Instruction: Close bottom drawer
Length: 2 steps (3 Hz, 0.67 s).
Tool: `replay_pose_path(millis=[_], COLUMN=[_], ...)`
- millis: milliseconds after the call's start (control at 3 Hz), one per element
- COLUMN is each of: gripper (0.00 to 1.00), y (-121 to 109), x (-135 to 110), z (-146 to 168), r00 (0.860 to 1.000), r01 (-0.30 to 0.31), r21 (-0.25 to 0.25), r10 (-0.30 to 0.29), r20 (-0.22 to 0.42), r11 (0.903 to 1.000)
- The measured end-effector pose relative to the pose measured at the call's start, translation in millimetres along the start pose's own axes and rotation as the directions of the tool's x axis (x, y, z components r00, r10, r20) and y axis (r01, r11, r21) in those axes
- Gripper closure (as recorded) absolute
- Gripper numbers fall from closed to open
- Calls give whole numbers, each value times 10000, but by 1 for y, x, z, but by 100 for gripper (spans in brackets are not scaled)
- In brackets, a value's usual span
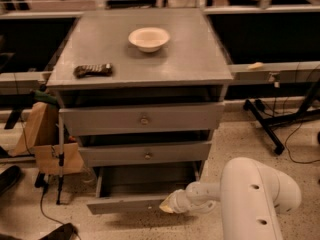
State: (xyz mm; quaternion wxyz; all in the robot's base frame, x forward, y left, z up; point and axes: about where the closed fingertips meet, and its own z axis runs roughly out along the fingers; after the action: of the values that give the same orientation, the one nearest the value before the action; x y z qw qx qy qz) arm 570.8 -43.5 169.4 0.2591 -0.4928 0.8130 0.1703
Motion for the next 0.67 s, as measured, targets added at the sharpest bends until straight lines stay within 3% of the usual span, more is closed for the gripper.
replay_pose_path(millis=[333, 667], gripper=[27, 4], y=[0, 2], x=[8, 10], z=[7, 6], r00=[9995, 9994], r01=[-236, -252], r21=[-4, 27], r10=[236, 253], r20=[-186, -256], r11=[9997, 9997])
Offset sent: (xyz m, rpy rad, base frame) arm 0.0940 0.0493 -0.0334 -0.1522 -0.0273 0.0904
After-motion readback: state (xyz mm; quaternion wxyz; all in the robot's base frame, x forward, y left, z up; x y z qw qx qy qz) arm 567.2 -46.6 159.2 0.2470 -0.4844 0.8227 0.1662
